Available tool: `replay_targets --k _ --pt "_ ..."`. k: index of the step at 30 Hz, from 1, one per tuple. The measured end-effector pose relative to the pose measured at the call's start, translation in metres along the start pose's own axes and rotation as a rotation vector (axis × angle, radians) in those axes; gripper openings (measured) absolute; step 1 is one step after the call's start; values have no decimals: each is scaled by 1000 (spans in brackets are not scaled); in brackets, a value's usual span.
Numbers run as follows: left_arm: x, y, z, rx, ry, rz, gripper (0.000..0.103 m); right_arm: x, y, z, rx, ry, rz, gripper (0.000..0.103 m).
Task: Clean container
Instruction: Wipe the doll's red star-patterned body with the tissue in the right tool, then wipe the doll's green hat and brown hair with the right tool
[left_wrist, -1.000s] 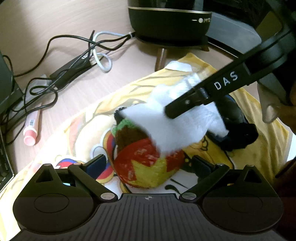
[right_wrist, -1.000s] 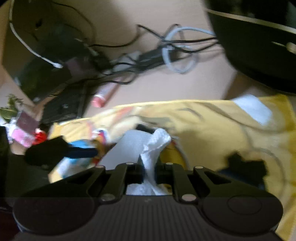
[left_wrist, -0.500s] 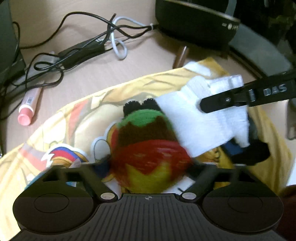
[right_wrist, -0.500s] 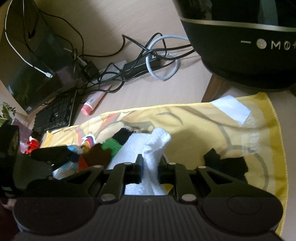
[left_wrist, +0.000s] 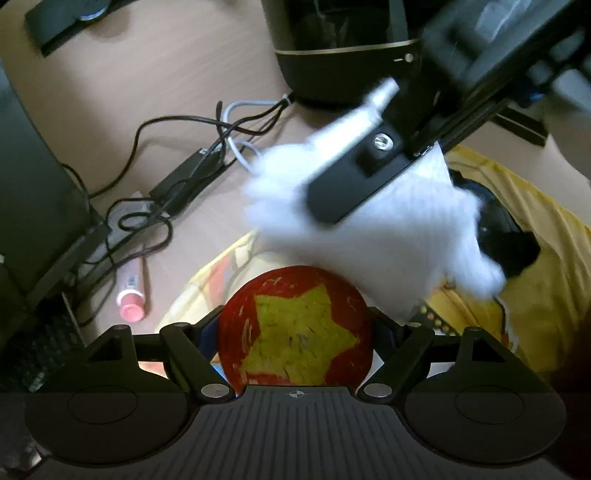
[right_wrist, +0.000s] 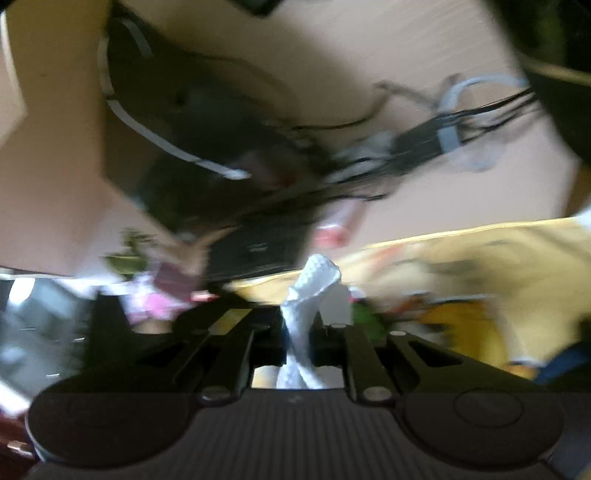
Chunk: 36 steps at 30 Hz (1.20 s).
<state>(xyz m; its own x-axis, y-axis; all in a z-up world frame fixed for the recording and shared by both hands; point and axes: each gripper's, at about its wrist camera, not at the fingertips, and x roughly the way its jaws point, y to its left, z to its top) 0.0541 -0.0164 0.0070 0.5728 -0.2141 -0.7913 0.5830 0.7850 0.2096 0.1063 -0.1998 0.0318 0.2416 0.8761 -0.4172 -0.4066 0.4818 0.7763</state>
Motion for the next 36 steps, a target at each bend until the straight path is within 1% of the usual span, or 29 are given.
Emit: replay_targets --k 2,4,5,6,8,9,12,13,15,18,19,20,21,24,26,29,31,33,36 --pt "5 -1 0 -21 -1 -13 85 13 4 -2 -2 31 20 12" --pt "7 -4 1 -15 -7 -8 86 21 5 -5 -6 60 38 12" --pt "7 -4 1 -17 -10 -8 86 21 5 -7 3 60 53 12" --pt "7 -2 2 -25 -12 -10 86 19 4 -7 31 48 100 12" --pt "7 -1 4 -39 -16 -16 86 12 1 -5 105 26 247 11" --pt "7 0 4 -45 -19 -19 86 10 1 -2 115 15 273 11" --pt "8 1 6 -51 -20 -23 87 17 -4 2 88 34 150 12" --pt "9 1 6 -50 -19 -23 87 21 -9 1 100 50 113 12" --pt "9 2 6 -54 -20 -22 87 27 -12 -3 71 65 26 12" --pt "8 5 5 -65 -13 -23 87 29 0 -8 -94 69 -121 12" --pt "6 7 3 -70 -8 -30 88 30 2 -7 -136 69 -158 12" --pt "5 9 1 -75 -3 -36 90 30 3 -8 -176 73 -199 12" --pt "2 10 -2 -82 7 -55 94 31 1 -9 -193 82 -231 12" --pt "0 9 -17 -97 42 -122 94 35 -17 -11 -167 109 -288 12" --pt "2 6 -25 -103 72 -140 94 41 -32 -14 -143 130 -323 12" --pt "2 7 -31 -121 91 -158 94 43 -47 -18 -131 151 -377 12" --pt "1 12 -27 -148 86 -164 98 42 -53 -18 -137 153 -417 12" --pt "8 21 -20 -197 92 -168 99 35 -57 -15 -138 136 -448 12" --pt "27 33 -9 -287 151 -187 100 20 -57 -5 -114 90 -434 12"
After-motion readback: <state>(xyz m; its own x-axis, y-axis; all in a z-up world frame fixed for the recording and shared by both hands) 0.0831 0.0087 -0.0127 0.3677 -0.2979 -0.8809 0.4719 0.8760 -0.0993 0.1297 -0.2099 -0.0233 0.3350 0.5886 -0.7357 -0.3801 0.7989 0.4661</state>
